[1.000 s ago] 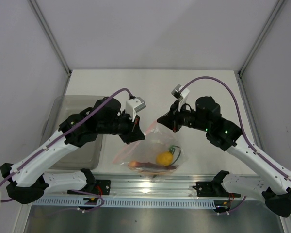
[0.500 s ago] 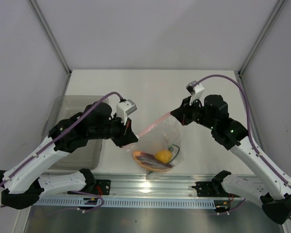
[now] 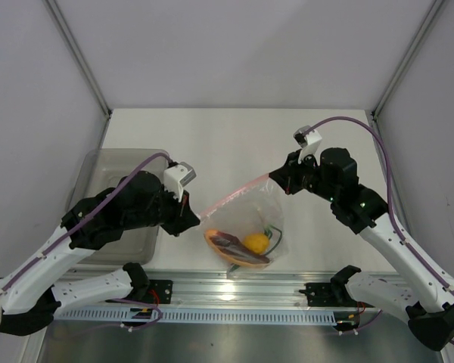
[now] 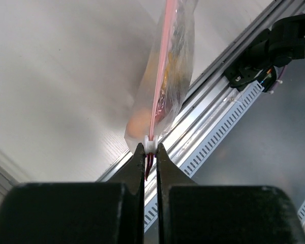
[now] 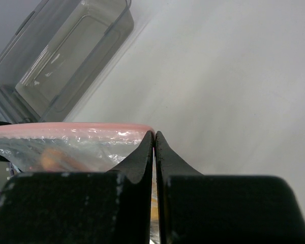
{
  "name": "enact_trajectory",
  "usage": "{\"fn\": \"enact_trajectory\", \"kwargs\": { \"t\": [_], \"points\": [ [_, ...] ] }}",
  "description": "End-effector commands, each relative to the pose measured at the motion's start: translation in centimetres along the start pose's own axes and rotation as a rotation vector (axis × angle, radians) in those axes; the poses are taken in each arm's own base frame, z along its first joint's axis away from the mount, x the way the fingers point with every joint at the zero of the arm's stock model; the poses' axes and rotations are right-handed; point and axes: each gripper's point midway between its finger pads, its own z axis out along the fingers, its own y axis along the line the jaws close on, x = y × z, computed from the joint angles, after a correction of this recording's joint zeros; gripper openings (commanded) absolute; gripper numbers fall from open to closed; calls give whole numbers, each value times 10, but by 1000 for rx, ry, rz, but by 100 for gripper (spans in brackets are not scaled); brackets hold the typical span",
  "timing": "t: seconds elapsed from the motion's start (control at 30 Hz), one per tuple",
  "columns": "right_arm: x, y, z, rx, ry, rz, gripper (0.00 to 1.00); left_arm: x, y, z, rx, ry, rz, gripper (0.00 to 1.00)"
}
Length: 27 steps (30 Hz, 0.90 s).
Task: Place the food in the zip-top bag and seal the zipper
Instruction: Zip the zipper food storage bag at the center of the board, then place the zipper food storage bag at the center of the board.
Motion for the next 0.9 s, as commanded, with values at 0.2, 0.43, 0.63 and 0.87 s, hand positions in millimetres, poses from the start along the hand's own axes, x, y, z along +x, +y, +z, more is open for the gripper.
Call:
{"fn": "enact_trajectory", "kwargs": {
  "t": [0.2, 0.43, 0.63, 0.87],
  "points": [
    [-7, -25, 2, 115, -30, 4, 0, 14, 28, -6, -152, 26, -54, 0],
    [-3, -24, 14, 96, -5, 13, 0, 0, 61, -12, -369, -37, -107, 59],
    [-3, -32, 32, 124, 20, 23, 0, -40, 99, -48, -666, -190, -168, 100],
    [-5, -100, 60, 330, 51, 75, 0, -65, 81, -37, -529, -290, -98, 99]
  ]
}}
